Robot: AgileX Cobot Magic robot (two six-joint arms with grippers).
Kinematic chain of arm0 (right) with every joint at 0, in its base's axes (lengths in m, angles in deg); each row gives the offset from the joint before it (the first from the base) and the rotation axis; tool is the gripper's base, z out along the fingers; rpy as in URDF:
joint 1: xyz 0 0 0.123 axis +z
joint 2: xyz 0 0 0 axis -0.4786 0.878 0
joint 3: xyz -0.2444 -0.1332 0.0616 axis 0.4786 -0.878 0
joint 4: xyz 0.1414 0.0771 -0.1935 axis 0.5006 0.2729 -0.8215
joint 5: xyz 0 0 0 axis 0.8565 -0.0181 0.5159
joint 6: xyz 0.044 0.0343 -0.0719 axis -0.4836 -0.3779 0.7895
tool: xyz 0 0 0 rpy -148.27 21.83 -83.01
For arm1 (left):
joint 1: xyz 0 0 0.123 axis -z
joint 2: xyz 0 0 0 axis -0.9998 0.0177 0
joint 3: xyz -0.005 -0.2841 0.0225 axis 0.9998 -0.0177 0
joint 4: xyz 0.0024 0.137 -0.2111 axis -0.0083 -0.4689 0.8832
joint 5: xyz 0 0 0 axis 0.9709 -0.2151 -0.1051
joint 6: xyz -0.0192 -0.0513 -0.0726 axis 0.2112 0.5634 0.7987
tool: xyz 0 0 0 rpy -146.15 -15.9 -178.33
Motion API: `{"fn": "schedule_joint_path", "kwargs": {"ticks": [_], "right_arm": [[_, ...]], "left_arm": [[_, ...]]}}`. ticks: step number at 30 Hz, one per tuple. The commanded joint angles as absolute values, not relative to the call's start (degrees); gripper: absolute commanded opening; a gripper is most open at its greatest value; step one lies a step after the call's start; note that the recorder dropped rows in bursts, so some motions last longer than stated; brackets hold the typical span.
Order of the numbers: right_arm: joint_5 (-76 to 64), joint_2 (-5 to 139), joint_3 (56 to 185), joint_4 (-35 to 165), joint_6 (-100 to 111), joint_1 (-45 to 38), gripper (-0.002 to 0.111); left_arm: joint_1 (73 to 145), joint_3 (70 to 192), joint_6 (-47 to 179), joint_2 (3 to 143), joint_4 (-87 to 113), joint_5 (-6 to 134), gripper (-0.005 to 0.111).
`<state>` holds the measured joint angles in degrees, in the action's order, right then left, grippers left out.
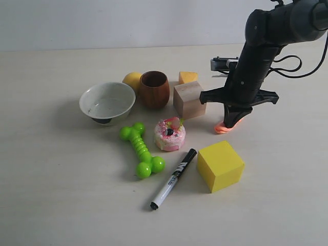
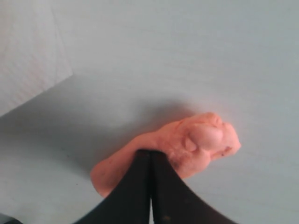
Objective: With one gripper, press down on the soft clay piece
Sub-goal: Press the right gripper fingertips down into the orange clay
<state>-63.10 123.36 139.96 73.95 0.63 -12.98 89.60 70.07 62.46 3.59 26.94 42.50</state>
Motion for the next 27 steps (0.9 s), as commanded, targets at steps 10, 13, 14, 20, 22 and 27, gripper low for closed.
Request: {"fn": "schedule_joint_path", "kwargs": {"ticks": [10, 13, 14, 20, 22, 27], "right_arm": [[-59.08, 126.37, 136.49, 70.86, 1.47, -12.65, 0.000], [-59.16, 125.56, 136.49, 70.86, 1.47, -12.65, 0.000], [-59.16, 125.18, 136.49, 70.86, 1.47, -12.65, 0.000], [-59.39, 122.91, 136.49, 72.04, 1.88, -12.65, 0.000], [-59.51, 122.28, 136.49, 72.05, 1.88, -12.65, 0.000], [-59.61, 121.17, 136.49, 72.26, 1.88, -12.65, 0.000]], "left_arm": [[89.50, 70.28, 62.53, 3.25, 27.03, 43.04, 0.000], [89.50, 70.28, 62.53, 3.25, 27.03, 43.04, 0.000], [89.50, 70.28, 62.53, 3.25, 27.03, 43.04, 0.000], [89.50, 70.28, 62.53, 3.25, 27.03, 43.04, 0.000], [89.50, 70.28, 62.53, 3.25, 27.03, 43.04, 0.000], [89.50, 70.28, 62.53, 3.25, 27.03, 43.04, 0.000]]}}
